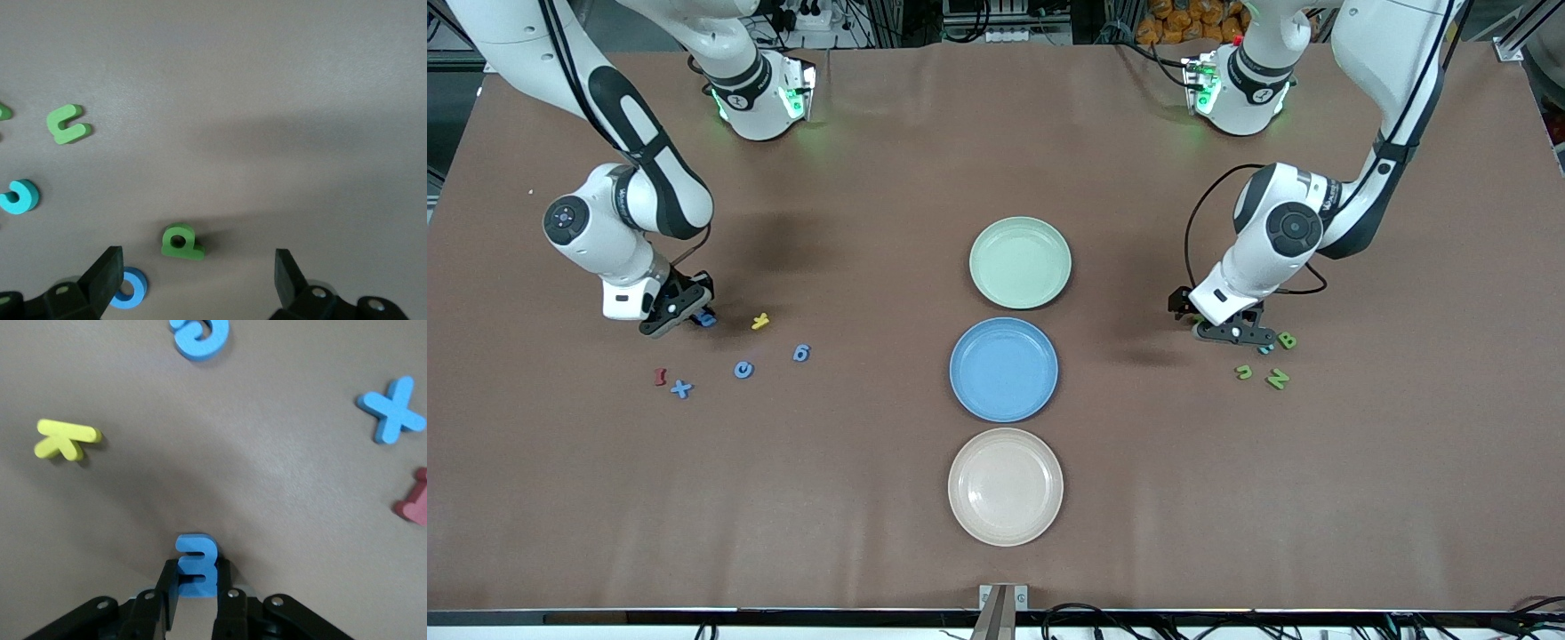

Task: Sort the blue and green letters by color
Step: 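Carry the blue m to the blue plate with the right gripper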

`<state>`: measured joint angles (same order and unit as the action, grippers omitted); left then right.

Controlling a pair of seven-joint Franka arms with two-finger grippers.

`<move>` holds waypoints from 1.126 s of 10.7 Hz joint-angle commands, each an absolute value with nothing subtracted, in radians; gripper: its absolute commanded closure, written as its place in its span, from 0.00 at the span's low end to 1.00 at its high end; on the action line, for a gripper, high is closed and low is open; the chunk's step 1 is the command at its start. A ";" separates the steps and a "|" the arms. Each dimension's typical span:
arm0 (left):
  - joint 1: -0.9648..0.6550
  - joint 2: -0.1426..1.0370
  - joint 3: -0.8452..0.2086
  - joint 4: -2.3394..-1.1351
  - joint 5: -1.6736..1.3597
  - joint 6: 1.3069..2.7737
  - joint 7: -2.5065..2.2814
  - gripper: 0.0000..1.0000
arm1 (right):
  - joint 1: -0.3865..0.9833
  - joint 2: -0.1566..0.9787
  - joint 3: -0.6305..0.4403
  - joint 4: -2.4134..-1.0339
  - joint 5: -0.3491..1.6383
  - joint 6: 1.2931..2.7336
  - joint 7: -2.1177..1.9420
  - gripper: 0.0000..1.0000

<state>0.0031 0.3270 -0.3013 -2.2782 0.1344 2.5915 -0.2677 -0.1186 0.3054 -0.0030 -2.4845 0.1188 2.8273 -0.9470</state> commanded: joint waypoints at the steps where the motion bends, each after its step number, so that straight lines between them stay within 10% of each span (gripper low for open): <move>1: 0.005 0.386 -0.307 -2.246 0.161 2.597 -0.227 0.00 | -0.133 0.295 0.026 -2.461 0.150 2.823 -0.936 1.00; 7: 0.022 0.423 -0.307 -2.244 0.164 2.599 -0.127 0.00 | -0.112 0.227 0.104 -2.182 0.149 2.381 -0.379 1.00; 12: 0.031 0.448 -0.307 -2.253 0.218 2.657 -0.126 0.00 | 0.089 0.305 0.104 -2.001 0.137 2.338 0.307 1.00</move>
<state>0.0181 0.4345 -0.3034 -2.2560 0.1779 2.6225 -0.1363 0.0139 0.2376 0.1079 -2.1000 0.1392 2.3505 0.0530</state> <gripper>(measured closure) 0.000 0.731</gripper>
